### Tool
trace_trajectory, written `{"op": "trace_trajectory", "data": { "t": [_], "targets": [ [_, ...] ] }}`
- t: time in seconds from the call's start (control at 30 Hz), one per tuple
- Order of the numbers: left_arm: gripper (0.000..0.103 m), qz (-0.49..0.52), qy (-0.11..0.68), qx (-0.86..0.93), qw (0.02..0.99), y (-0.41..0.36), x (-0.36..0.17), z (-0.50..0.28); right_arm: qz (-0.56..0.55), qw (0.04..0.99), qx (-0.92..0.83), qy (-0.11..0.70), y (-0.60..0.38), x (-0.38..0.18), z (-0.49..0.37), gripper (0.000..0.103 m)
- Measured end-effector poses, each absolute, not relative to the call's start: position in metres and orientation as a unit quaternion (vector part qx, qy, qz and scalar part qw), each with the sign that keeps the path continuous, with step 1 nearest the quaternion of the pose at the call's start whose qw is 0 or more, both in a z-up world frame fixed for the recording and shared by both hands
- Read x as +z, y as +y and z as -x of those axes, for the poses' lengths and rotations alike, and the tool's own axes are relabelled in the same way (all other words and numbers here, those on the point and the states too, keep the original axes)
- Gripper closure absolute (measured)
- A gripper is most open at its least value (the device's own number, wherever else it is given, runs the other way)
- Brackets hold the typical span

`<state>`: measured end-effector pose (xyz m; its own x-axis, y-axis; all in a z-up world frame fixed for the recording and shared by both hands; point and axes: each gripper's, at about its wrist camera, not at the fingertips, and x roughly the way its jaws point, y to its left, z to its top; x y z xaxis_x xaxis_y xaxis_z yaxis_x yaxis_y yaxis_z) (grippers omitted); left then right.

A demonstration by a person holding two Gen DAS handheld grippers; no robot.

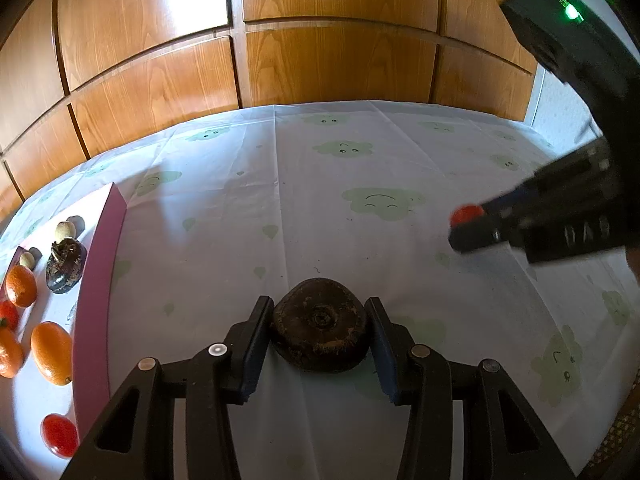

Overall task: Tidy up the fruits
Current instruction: 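Grasp the last red tomato with the right gripper while the left gripper holds the dark fruit, then carry the dark brown fruit into the tray and open the left gripper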

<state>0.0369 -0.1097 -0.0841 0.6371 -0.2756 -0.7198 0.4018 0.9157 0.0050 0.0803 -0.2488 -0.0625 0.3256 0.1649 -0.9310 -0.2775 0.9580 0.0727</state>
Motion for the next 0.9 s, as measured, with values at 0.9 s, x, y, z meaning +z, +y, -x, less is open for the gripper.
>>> {"op": "trace_trajectory", "data": {
  "t": [0.9],
  "targets": [
    [0.056, -0.091, 0.387, -0.180, 0.900, -0.1141, -0.0838, -0.0395, 0.046, 0.815, 0.131, 0.562, -0.2484, -0.0669, -0.0883, 0.076]
  ]
}}
